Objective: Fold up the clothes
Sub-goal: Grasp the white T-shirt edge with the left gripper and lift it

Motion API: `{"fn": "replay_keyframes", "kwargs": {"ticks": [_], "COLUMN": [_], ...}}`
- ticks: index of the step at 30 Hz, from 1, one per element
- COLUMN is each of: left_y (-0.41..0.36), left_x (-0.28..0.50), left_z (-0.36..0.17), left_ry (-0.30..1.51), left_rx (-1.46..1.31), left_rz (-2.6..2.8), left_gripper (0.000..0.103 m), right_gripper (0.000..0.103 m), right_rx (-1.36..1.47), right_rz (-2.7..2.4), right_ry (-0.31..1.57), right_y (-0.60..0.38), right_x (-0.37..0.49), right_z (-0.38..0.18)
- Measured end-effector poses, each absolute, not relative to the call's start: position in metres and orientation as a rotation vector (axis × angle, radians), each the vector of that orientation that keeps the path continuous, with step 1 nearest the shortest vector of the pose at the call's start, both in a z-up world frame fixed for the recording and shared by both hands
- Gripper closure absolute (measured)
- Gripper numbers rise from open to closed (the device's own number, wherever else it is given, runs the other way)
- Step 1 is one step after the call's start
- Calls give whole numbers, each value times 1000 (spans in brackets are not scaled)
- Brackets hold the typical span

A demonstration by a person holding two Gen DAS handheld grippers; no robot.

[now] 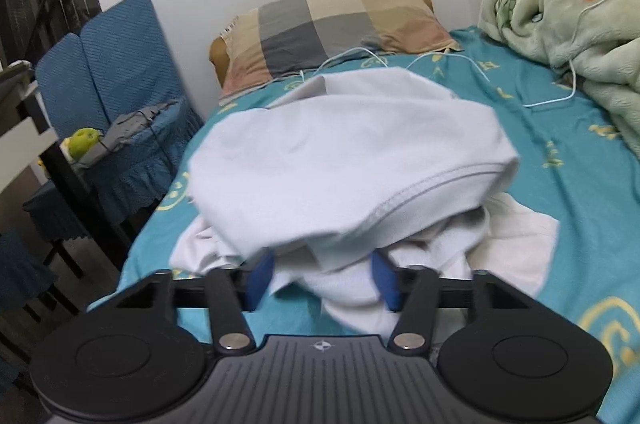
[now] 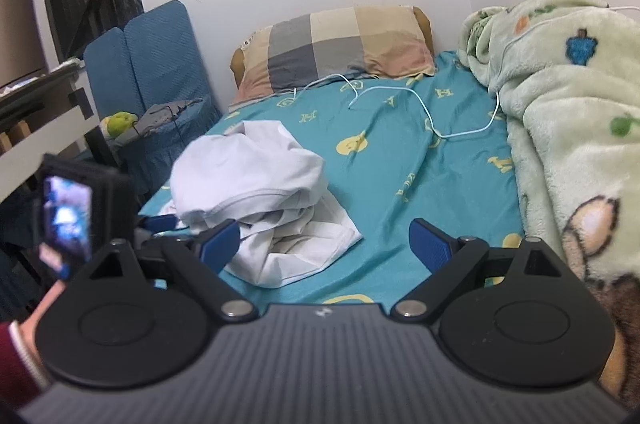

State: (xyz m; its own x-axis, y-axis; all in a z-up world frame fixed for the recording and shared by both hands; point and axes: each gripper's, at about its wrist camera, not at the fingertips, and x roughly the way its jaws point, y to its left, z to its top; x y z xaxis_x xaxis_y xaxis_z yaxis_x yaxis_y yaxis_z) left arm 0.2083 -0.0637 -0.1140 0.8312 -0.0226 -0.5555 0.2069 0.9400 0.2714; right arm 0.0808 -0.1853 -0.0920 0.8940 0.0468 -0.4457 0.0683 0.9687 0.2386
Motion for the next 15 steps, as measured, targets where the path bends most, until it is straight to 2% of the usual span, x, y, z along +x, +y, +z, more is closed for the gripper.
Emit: {"fn": "replay_keyframes", "kwargs": {"ticks": [1,2,8,15], "left_y": [-63,-60,-39,-8], "left_x": [214,217,184,110], "left_z": [-115,-112,-56,20], "left_ry": [573,562,422,396], "left_rx": [314,289,165,-35], "left_rz": [-139,-150,-238,-361], "left_gripper": [90,95,97,98], "right_gripper": [10,10,10,10], "right_rx": [249,246,246,293], "right_rz": [-12,-11,-17,95], "right_ry": [473,478,465,445], "right_y": [-185,-185,-187,-177], "right_x": [85,88,106,96], "right_z": [-95,-98,-106,-101]}}
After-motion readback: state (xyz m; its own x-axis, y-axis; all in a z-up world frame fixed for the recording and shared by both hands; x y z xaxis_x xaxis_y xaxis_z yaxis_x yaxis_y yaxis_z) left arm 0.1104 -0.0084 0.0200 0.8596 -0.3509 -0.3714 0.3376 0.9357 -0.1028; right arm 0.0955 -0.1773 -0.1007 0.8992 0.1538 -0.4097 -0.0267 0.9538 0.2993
